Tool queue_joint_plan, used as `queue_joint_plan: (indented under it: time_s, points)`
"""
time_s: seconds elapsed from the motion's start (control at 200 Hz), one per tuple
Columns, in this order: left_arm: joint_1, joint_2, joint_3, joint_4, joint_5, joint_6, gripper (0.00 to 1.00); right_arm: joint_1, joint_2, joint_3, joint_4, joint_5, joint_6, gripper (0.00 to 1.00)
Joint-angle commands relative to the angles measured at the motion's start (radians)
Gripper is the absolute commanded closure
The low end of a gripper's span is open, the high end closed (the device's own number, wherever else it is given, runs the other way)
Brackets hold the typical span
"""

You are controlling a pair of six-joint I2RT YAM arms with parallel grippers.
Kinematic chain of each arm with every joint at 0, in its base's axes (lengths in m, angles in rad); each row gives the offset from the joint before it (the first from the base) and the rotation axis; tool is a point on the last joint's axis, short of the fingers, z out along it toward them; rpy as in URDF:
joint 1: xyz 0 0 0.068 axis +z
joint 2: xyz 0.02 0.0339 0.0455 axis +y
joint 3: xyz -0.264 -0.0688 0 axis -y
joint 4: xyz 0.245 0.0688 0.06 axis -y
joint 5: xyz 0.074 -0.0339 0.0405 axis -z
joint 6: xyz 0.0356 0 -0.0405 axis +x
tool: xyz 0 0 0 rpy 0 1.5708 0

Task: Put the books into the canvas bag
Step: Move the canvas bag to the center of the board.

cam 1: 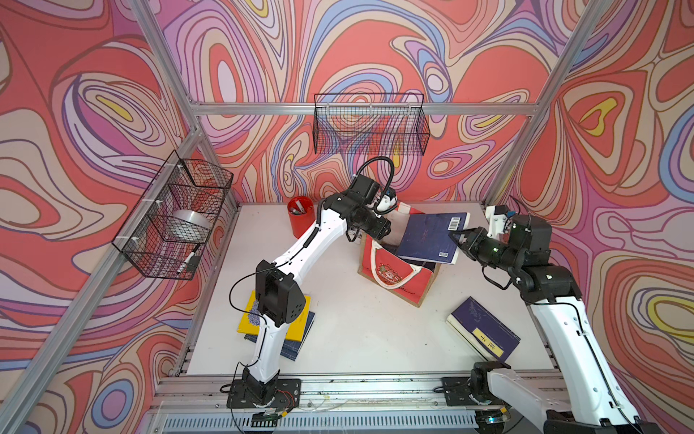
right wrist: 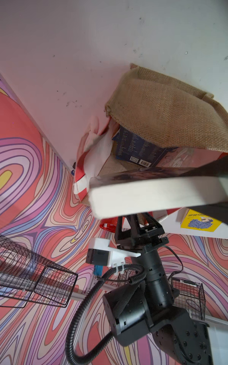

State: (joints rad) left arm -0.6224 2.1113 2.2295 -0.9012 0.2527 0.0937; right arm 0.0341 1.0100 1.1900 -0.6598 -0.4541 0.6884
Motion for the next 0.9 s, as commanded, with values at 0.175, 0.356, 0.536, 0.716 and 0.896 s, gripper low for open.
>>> queue_joint_plan:
  time_s: [0.175,0.356,0.536,0.716,0.896]
  points:
    - [-0.022,-0.046,0.03,-0.054,-0.127,0.06,0.28,0.002,-0.004,-0.058,0.132,-0.076,-0.012,1.0]
    - [-0.022,-0.051,0.054,-0.071,-0.153,0.064,0.23,0.003,0.023,-0.115,0.181,-0.084,-0.006,1.0]
    - [-0.021,-0.063,0.069,-0.063,-0.163,0.079,0.19,0.003,0.07,-0.156,0.26,-0.093,0.011,1.0]
    - [-0.02,0.025,0.172,-0.128,-0.191,0.108,0.12,0.003,0.1,-0.165,0.299,-0.088,0.015,1.0]
    - [-0.016,0.097,0.232,-0.135,-0.201,0.127,0.12,0.003,0.108,-0.175,0.332,-0.099,0.03,1.0]
